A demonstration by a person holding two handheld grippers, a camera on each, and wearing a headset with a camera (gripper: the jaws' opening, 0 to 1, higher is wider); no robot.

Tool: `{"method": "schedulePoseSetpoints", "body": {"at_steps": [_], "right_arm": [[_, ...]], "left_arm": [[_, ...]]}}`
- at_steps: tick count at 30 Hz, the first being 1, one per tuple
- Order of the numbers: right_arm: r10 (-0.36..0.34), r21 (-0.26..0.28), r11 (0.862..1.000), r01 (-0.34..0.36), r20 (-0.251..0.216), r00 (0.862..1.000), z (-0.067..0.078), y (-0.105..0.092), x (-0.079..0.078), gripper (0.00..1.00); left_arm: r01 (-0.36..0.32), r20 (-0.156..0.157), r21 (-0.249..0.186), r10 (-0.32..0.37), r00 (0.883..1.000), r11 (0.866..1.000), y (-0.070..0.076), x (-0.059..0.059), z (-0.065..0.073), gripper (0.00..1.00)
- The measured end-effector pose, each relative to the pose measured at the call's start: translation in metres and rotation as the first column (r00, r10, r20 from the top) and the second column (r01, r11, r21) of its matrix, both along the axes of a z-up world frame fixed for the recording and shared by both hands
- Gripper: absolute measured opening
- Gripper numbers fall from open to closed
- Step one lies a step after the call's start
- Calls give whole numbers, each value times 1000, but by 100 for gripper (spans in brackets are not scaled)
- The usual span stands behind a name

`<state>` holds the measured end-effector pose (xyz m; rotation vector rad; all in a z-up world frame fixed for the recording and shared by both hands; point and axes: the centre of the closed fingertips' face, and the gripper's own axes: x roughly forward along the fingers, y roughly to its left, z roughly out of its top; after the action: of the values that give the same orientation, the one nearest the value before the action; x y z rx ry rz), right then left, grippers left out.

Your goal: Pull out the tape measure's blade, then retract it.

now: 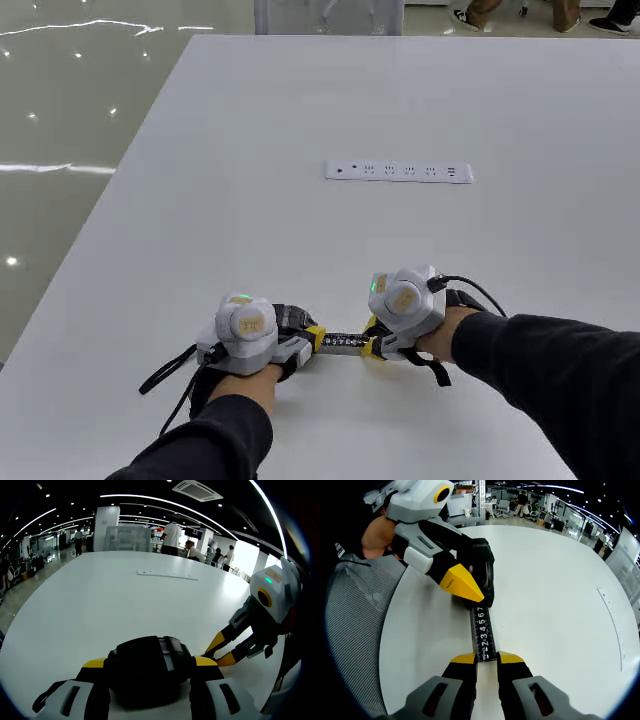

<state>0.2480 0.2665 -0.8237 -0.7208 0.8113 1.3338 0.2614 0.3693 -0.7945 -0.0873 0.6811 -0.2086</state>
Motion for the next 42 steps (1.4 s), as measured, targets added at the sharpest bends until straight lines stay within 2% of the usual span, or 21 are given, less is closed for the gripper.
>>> {"method": "schedulePoseSetpoints", "body": {"at_steps": [12,28,42], "right_arm": [[10,6,1000,-10,14,1000,-2,8,-2,11],[-8,26,1000,8,-3,1000,-2,28,-4,11],[12,22,1000,-12,3,1000,-3,44,-3,11]], "left_arm": [[-1,1,0,1,1000,1000,0,0,0,60],[-1,-2,-5,1,1000,1000,0,-1,1,60],[-4,-6,-9,4,1000,1000,0,-1,1,60]]}}
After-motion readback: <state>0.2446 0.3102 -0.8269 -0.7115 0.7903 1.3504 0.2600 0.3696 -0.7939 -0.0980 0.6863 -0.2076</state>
